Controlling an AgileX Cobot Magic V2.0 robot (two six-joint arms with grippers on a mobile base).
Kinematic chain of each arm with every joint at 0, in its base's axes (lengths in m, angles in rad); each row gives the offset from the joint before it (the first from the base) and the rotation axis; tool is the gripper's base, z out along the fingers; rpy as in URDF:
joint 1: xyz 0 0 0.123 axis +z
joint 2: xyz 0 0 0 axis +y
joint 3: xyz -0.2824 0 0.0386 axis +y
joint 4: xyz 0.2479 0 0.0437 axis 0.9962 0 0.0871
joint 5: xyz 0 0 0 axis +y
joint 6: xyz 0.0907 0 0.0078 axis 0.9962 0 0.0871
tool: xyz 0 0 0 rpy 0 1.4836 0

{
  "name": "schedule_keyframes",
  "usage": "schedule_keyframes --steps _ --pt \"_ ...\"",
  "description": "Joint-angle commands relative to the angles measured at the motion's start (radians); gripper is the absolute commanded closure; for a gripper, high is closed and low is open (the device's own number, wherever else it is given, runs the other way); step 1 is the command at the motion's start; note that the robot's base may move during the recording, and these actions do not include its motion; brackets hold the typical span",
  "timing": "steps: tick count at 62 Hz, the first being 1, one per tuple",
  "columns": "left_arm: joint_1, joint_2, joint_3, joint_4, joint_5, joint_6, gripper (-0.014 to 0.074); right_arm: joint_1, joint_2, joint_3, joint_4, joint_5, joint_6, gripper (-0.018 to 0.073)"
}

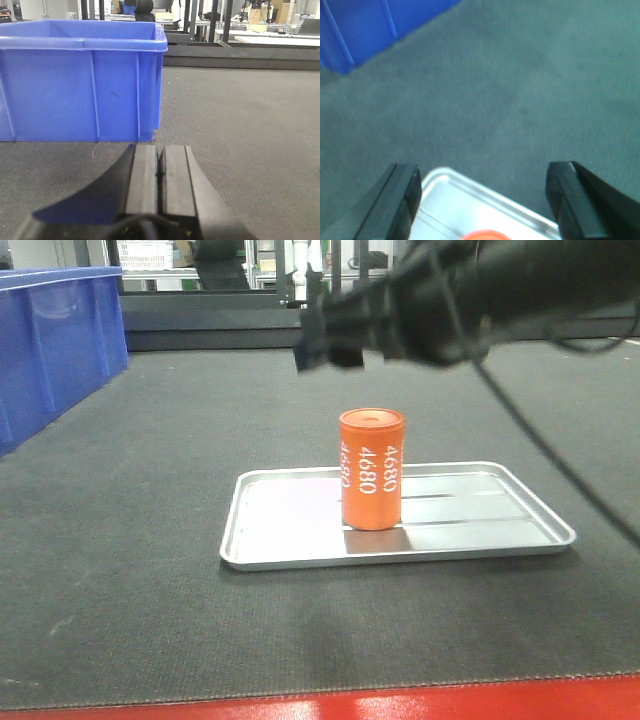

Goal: Grab orange capacitor from left shelf to right conveyor

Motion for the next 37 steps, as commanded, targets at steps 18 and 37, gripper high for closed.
schedule_keyframes --steps 18,37 --pt "-0.002 -0.007 0.022 -0.002 -0.091 -0.006 0.0722 -0.007 -0.345 -0.037 -0.007 0.284 -0.013 -0.0034" --pt "-0.002 -0.007 0.022 -0.002 -0.091 -0.006 0.0722 -0.007 -0.533 -0.037 -0.007 0.548 -0.013 0.0506"
